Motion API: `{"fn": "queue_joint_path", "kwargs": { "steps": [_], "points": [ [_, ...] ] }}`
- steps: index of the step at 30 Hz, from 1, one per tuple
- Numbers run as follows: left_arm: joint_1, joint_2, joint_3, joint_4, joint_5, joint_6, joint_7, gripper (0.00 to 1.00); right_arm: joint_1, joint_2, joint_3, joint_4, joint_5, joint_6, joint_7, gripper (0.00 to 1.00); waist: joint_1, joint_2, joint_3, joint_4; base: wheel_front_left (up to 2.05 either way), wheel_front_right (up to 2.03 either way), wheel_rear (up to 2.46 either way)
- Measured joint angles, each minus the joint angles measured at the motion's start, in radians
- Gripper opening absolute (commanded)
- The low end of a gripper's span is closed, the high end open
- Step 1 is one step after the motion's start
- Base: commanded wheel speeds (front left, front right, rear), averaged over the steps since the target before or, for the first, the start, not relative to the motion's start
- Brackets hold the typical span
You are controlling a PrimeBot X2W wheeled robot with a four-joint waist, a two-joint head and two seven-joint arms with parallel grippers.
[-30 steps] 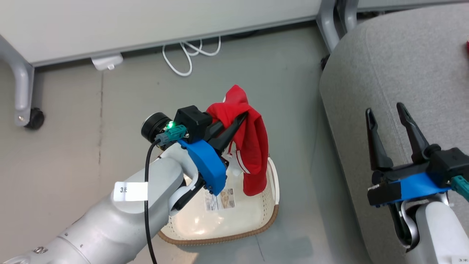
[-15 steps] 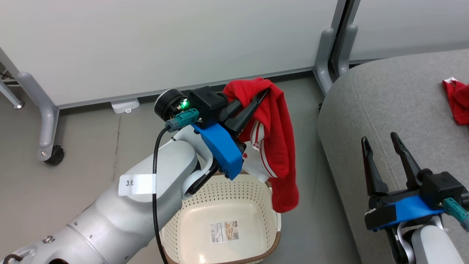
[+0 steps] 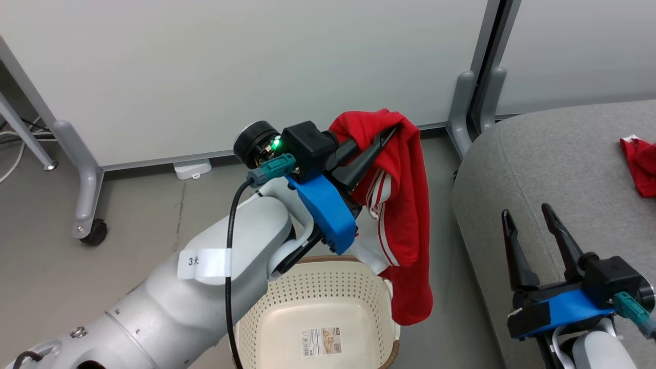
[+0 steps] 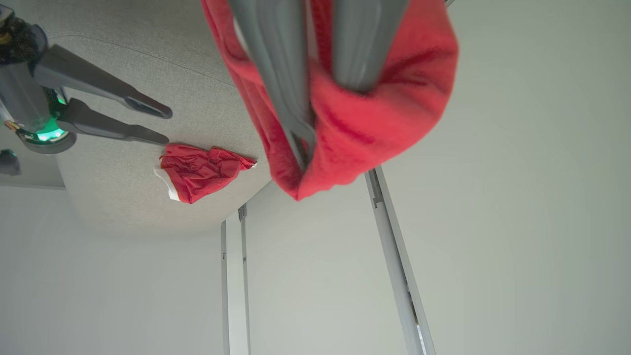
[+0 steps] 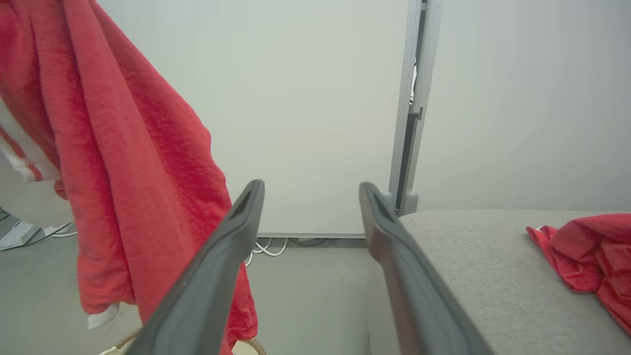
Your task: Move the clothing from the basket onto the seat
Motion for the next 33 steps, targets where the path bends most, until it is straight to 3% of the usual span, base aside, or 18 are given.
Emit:
{"fn": "queue_joint_path", "kwargs": {
  "steps": [5,19,33],
  "points": [
    [0.000,-0.004,-0.005,0.001,0.002,0.000,0.000,0.00,0.001,-0.009,0.030,-0.009,0.000,0.000,0.000,1.00,0.0001,0.0000,0.001,0.004,0.00,0.00,0.00],
    [0.000,-0.014,0.008,0.008,0.030,0.000,0.000,0.00,-0.116,-0.063,0.271,-0.045,0.009,0.000,0.000,1.00,0.0001,0.0000,0.032,0.012,0.00,0.00,0.00],
    [-0.015,-0.038,0.004,0.000,0.054,0.000,0.000,0.00,-0.305,-0.077,0.382,0.156,-0.007,0.000,0.000,1.00,0.0003,0.0000,0.081,0.049,0.00,0.00,0.00]
  ]
}}
